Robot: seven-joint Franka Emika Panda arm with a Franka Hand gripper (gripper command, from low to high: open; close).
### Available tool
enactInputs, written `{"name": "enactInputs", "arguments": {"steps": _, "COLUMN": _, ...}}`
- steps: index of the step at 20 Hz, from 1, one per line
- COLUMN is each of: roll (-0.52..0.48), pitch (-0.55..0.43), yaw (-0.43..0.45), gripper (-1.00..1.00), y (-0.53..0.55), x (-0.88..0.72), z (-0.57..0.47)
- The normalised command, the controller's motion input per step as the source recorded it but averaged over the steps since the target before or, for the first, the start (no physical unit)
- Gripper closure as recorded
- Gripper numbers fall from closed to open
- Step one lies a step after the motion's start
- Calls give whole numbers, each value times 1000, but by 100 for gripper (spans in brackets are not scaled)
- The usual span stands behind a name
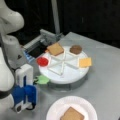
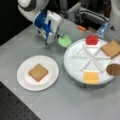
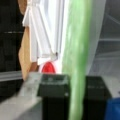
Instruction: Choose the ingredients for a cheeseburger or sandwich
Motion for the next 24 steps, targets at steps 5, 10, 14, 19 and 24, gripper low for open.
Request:
{"name": "enactInputs", "arguments": {"steps": 5, "roll": -47, "pitch": 156, "yaw": 76, "gripper": 100, "y": -105, "x": 357, "z": 171}}
{"name": "enactInputs", "arguments": {"steps": 10, "roll": -160, "pitch": 57, "yaw": 158, "gripper": 100, "y": -43, "x": 373, "z": 153}}
{"name": "enactInputs", "arguments": {"steps": 14, "roll": -268, "pitch": 49, "yaw": 184, "gripper": 100, "y": -69, "x": 373, "z": 176}}
{"name": "enactInputs", "arguments": {"steps": 19, "roll": -441, "pitch": 77, "yaw": 139, "gripper": 100, "y": 4, "x": 387, "z": 101}}
{"name": "enactInputs", "arguments": {"steps": 24, "roll": -443, "pitch": 106, "yaw": 89, "gripper": 100, "y": 127, "x": 328, "z": 99}}
